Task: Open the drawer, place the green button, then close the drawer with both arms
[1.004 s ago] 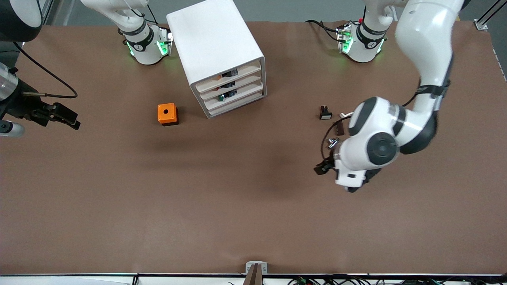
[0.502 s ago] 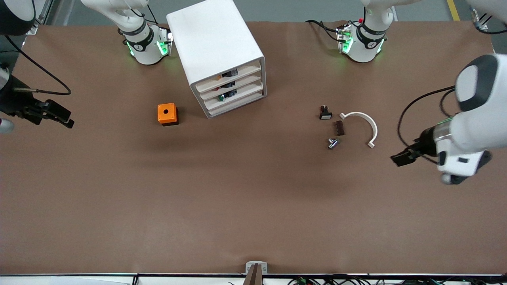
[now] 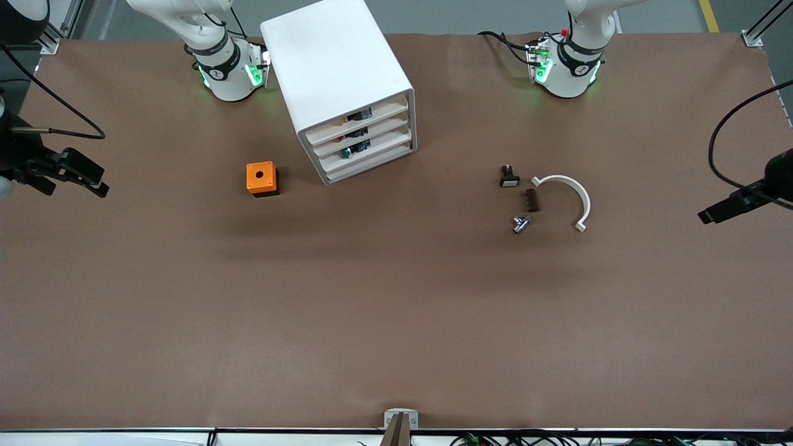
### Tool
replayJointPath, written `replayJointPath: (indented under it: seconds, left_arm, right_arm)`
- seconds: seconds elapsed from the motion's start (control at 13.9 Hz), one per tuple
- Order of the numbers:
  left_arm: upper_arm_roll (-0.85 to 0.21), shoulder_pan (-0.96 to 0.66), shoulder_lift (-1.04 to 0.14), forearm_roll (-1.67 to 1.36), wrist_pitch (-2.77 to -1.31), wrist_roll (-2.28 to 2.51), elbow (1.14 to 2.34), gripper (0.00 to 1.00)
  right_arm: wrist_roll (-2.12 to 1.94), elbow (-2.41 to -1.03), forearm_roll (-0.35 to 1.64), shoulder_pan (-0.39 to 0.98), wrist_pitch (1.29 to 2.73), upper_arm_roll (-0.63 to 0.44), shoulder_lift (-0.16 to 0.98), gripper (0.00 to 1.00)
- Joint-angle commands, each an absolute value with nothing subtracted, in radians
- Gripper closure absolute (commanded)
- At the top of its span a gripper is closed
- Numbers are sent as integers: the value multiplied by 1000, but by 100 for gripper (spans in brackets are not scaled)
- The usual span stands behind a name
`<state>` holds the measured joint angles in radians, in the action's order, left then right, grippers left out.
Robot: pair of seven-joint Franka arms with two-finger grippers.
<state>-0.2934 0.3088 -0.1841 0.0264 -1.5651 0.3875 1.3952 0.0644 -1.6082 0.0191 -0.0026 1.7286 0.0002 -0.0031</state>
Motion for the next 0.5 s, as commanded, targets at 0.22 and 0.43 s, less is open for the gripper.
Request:
replayJointPath:
  seconds: [0.22,0.43]
  left_arm:
    - [-301,351,-92,46,-1523,250,1424,0]
    - [-293,342,-54,46,-1516,220,1437,0]
  right_arm:
    - [46,-1615,2,-11,1729,11,-12,0]
    - [46,-1618,2,-9,1729,11,-14,0]
